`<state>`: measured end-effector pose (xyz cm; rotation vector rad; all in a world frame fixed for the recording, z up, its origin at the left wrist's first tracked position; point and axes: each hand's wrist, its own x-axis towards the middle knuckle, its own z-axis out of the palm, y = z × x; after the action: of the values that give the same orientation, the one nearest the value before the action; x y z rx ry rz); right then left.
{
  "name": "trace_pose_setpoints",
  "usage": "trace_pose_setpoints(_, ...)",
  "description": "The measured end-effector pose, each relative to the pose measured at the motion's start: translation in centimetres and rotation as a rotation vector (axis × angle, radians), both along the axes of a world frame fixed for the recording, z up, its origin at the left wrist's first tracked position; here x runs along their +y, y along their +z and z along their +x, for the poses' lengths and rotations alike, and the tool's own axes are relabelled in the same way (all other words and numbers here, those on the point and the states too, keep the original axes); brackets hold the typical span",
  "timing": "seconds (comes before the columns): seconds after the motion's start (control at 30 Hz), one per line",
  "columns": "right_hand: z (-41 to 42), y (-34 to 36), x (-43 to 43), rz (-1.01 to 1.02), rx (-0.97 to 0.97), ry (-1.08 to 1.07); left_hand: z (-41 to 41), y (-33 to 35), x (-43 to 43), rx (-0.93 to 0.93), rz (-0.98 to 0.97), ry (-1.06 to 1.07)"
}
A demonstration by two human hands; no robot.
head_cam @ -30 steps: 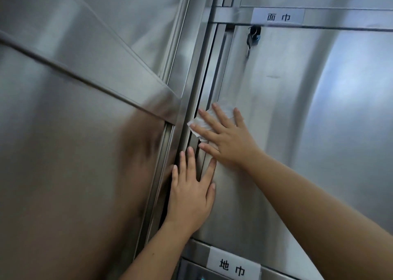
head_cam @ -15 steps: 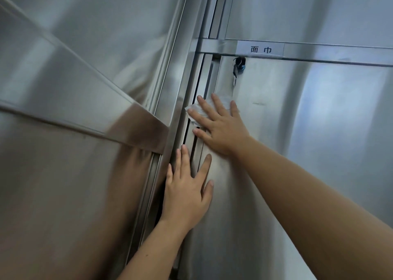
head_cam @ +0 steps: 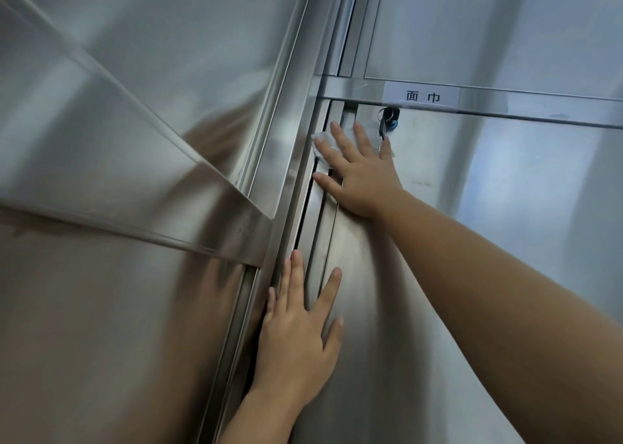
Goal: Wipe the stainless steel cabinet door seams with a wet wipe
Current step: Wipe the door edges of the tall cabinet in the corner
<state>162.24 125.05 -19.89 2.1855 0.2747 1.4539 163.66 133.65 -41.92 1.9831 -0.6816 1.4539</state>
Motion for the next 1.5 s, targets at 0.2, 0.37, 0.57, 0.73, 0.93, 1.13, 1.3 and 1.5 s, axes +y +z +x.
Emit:
trace_pose_setpoints(0.2, 0.4, 0.5, 0.0, -0.042, -0.094, -0.051, -0.9, 0.5, 0.0, -0.013, 0.037, 0.095)
trace_pose_setpoints(0.37, 0.4, 0.3, 0.1, -0.131, -0.161, -0.031, -0.7, 0.5, 0.0, -0.023, 0.042, 0.154)
trace_pose_setpoints(0.57, 0.3, -0.4, -0.1, -0.109, -0.117, 0.044, -1.0, 0.7, -0.1, 0.021, 0.041, 0.165)
trace_pose_setpoints(0.73, 0.0, -0.3, -0.8, -0.123, -0.106, -0.012, -1.2, 0.8, 0.0, 0.018, 0.042, 0.171)
trace_pose_setpoints(0.93, 0.3, 0.8, 0.6, 0.063, -0.078, -0.075, -1.2, 0.9, 0.0, -0.011, 0.029, 0.185)
trace_pose_setpoints(1.13, 0.7, 1.2, 2.1, 0.223, -0.085, -0.085, -1.3, 1.0, 0.0, -0.019, 0.024, 0.196)
trace_pose_setpoints(1.3, 0.5, 0.5, 2.1, 0.241, -0.105, -0.123, -1.3, 1.0, 0.0, -0.029, 0.02, 0.211)
trace_pose_setpoints(1.5, 0.2, 0.8, 2.9, 0.269, -0.087, -0.154, -1.0, 0.8, -0.1, -0.021, 0.03, 0.211)
